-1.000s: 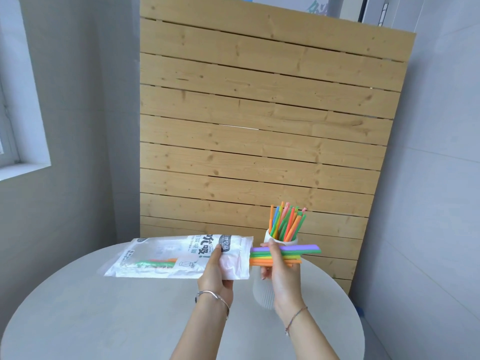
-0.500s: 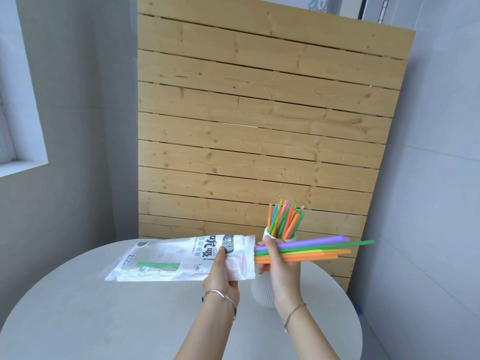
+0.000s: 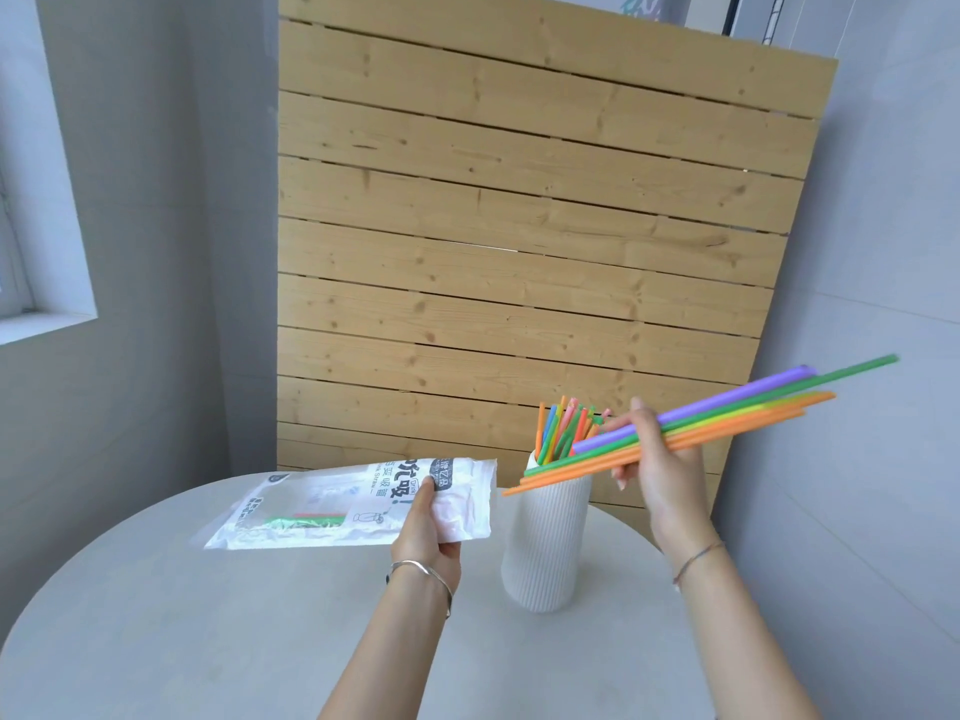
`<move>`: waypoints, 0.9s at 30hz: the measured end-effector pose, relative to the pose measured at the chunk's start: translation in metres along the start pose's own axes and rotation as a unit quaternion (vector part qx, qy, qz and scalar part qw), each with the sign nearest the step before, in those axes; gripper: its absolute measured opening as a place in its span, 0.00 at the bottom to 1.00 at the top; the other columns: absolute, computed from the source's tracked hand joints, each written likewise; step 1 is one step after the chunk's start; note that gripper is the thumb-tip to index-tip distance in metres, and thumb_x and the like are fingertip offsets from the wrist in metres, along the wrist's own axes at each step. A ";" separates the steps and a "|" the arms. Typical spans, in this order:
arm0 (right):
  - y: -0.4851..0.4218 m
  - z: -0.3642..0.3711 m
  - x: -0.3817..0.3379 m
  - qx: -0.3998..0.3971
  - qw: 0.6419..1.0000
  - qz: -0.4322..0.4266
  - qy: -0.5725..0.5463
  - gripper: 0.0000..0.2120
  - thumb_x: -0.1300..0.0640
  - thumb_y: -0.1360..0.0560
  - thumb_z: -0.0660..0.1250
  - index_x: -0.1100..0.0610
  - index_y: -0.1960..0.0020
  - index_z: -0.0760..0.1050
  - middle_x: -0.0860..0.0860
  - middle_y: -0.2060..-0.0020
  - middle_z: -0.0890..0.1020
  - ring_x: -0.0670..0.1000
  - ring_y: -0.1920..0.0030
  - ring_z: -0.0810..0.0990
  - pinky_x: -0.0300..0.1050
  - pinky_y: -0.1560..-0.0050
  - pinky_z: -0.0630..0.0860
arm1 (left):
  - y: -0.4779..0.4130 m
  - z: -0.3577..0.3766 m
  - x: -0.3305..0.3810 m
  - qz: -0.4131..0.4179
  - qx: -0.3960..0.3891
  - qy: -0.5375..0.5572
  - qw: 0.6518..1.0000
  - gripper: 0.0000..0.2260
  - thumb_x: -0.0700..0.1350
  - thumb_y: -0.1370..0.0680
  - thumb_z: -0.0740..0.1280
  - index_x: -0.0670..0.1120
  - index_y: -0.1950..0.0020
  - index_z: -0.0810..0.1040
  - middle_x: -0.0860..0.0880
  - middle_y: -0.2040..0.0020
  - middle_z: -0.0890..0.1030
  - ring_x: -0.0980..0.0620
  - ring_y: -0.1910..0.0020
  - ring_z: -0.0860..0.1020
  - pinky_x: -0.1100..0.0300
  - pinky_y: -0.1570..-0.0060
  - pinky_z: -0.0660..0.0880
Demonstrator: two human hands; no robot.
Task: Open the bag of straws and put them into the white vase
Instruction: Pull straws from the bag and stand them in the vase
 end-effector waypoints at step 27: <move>-0.071 0.038 -0.007 -0.201 0.906 -0.043 0.369 0.11 0.48 0.32 0.72 0.55 0.58 0.81 0.53 0.58 0.85 0.52 0.58 0.83 0.43 0.56 0.78 | -0.009 0.006 -0.002 0.003 -0.023 -0.014 1.000 0.17 0.43 0.23 0.67 0.41 0.35 0.75 0.49 0.48 0.81 0.55 0.57 0.78 0.68 0.72 0.78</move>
Point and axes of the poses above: each hand's wrist, its own y-axis away from the middle knuckle, its own z-axis out of the palm, x = y × z, the point moved 4 cm from there along -y, towards the middle knuckle
